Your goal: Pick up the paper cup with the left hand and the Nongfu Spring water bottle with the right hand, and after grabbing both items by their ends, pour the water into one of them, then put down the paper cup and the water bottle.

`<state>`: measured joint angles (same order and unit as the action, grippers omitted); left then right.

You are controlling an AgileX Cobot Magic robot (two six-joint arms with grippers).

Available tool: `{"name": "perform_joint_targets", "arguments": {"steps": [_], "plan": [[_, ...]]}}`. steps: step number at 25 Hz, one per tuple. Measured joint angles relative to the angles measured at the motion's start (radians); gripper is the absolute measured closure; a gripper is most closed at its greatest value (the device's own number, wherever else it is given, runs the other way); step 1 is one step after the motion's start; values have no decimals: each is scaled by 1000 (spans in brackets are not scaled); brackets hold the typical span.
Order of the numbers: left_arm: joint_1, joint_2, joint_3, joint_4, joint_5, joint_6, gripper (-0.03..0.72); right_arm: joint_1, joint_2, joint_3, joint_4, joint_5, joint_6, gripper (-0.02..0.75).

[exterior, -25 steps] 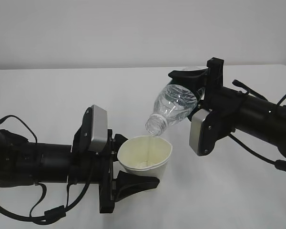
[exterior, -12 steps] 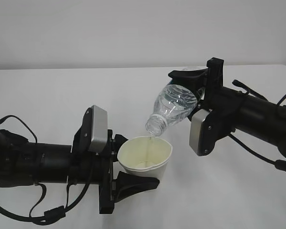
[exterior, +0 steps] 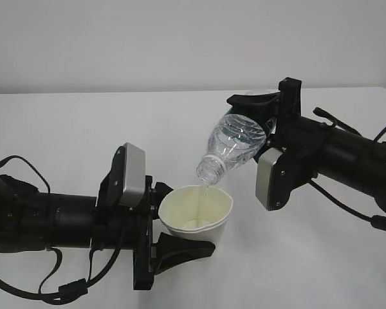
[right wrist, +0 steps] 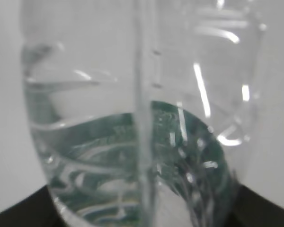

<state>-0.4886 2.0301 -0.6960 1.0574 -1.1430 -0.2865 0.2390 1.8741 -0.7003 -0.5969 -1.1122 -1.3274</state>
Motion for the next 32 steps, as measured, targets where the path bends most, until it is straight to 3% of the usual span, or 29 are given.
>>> {"name": "perform_joint_targets", "arguments": {"steps": [32], "plan": [[0, 0, 0, 17, 0, -39, 217, 0, 0, -2, 0, -2, -5, 323]]}}
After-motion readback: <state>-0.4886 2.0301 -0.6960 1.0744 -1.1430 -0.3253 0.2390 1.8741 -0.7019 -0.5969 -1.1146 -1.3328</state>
